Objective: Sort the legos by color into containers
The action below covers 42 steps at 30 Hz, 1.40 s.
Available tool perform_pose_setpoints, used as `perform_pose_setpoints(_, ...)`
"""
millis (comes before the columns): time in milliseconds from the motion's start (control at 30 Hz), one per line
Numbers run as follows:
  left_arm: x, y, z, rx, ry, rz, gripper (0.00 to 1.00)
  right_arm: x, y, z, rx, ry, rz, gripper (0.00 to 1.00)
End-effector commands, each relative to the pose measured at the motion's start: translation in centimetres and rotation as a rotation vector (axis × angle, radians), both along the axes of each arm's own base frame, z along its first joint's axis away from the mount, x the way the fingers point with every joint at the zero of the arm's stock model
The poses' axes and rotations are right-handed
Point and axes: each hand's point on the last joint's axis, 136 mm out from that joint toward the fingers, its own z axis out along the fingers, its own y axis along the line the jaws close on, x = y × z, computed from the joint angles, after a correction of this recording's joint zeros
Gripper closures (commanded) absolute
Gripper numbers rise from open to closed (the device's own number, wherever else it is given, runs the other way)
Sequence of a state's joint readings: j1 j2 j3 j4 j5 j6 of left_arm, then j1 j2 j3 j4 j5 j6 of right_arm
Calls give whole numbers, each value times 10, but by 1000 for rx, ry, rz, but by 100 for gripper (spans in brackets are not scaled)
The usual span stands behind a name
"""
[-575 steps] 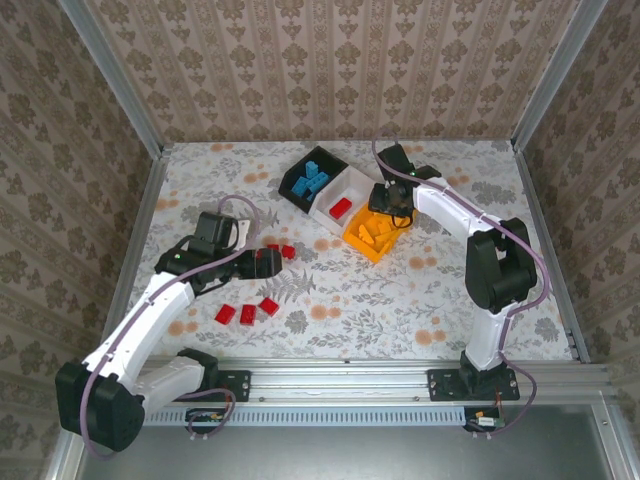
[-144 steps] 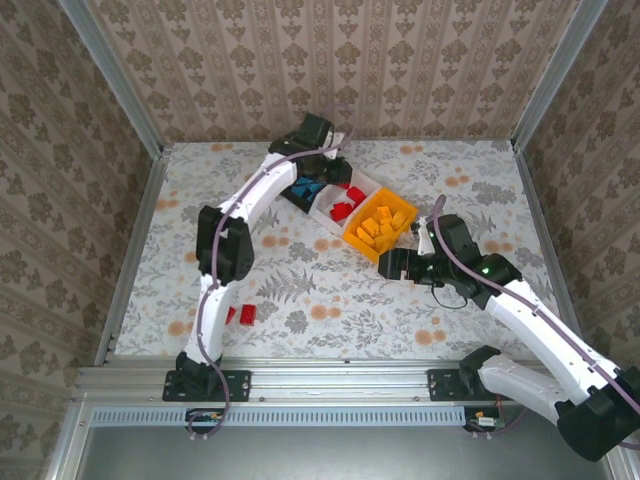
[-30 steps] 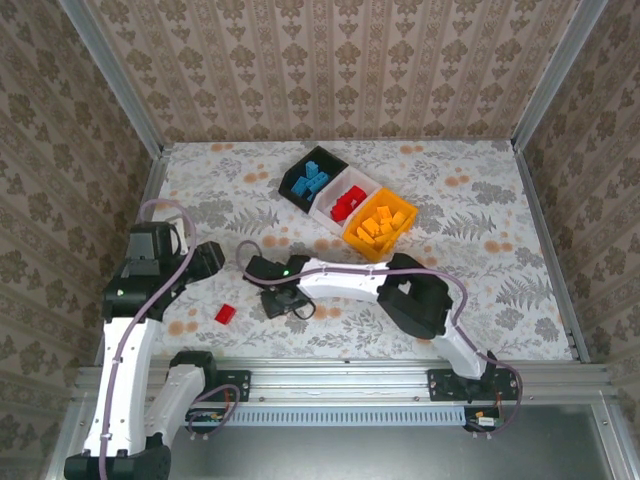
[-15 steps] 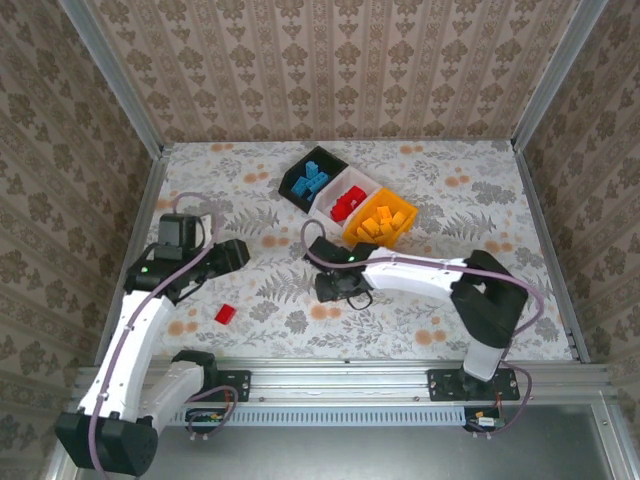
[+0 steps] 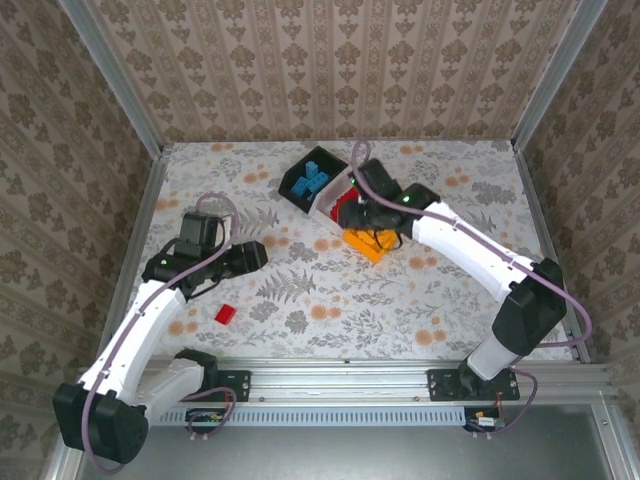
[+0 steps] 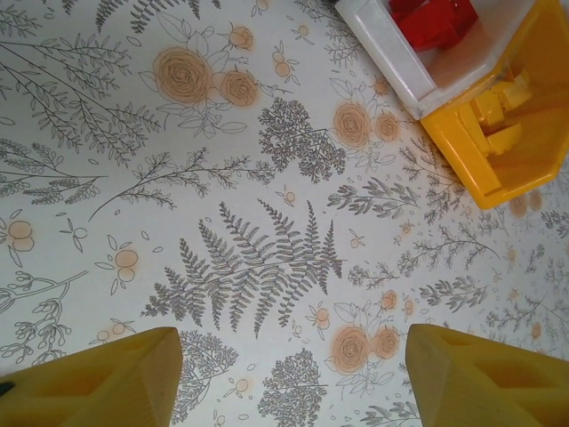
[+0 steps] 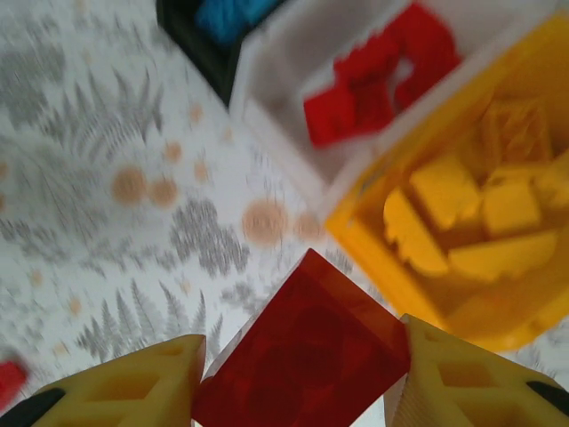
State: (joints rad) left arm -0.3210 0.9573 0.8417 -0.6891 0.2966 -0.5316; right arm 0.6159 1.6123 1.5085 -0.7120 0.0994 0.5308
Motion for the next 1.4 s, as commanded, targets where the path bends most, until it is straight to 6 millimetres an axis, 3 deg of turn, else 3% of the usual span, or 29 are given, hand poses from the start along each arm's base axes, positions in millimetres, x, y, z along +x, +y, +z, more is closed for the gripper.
perform_pose_setpoints(0,-6,8,-1,18,7,28,30,22,-6,1,-12,34,28,54)
perform_pose_setpoints(200,-16,21,-9,48,33,62,14,77,1,-14,14,80,21,54)
perform_pose_setpoints(267,-19,27,-12,58,40,78,1,93,5,-23,6,88,28,54)
perform_pose_setpoints(500,-26,42,-22,85,82,123,0,138,8,-67,-58,151,20,55)
perform_pose_setpoints(700,-29,51,-32,126,125,143,0,148,11,-96,-88,210,18,50)
perform_pose_setpoints(900,-29,57,-45,189,193,140,0,147,7,-93,-95,209,17,31)
perform_pose_setpoints(1033,-26,65,-58,283,229,143,0,134,7,-70,-58,182,37,29)
perform_pose_setpoints(1200,-25,68,-88,392,301,123,0,101,3,-32,44,106,50,28)
perform_pose_setpoints(1367,-29,73,-110,476,374,120,0,53,-4,-25,115,104,73,28)
